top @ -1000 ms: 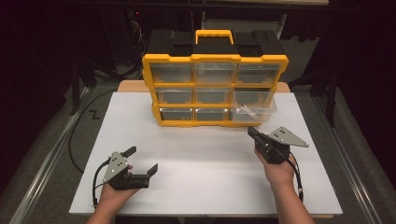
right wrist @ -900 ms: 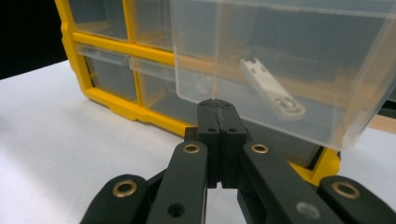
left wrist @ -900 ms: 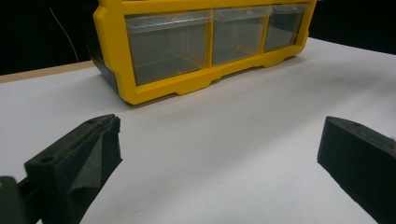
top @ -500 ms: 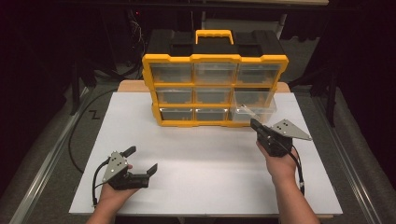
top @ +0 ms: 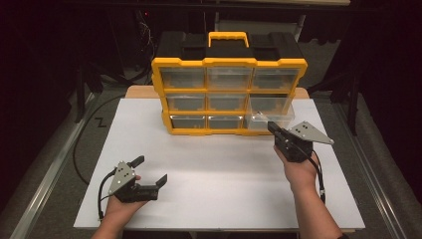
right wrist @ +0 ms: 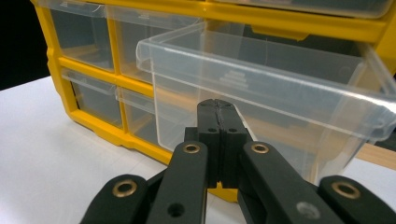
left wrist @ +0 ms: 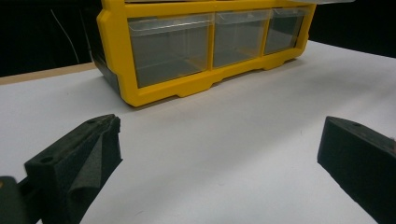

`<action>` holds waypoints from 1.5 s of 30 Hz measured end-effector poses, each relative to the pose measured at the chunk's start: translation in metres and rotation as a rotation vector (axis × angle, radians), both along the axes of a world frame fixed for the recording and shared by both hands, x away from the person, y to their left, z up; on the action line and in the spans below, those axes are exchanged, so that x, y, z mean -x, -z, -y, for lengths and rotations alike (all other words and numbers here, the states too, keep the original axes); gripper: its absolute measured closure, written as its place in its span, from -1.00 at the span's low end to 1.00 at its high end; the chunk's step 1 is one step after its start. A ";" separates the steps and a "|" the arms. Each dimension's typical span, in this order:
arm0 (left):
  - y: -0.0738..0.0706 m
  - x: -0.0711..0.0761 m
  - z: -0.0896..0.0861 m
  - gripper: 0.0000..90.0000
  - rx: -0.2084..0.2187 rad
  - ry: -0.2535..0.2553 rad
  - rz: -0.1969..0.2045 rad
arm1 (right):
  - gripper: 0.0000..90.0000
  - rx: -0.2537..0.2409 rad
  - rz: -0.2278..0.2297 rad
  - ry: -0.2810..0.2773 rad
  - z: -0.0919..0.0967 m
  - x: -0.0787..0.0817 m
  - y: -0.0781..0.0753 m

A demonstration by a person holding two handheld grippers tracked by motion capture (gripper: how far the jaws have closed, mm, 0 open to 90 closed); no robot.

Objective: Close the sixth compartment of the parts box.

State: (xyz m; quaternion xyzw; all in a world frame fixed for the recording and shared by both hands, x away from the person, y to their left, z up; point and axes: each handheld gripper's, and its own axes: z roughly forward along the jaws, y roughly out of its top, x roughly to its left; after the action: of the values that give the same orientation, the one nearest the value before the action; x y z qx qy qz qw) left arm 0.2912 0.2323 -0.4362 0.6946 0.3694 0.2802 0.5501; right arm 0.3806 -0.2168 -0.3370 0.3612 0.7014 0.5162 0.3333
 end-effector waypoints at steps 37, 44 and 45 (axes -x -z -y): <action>0.000 0.001 -0.003 -0.99 0.016 -0.001 0.006 | 1.00 0.038 -0.010 0.035 -0.005 -0.013 -0.009; 0.000 0.000 -0.002 -0.99 0.014 0.001 0.006 | 1.00 0.041 -0.004 0.043 -0.006 -0.017 -0.009; 0.000 0.000 -0.002 -0.99 0.014 0.001 0.005 | 1.00 0.042 -0.005 0.043 -0.006 -0.018 -0.009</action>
State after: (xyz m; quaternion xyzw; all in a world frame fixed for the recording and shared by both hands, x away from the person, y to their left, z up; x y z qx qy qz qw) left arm 0.2908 0.2342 -0.4365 0.6901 0.3695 0.2790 0.5562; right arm 0.3983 -0.2111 -0.3275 0.3706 0.7050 0.4931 0.3500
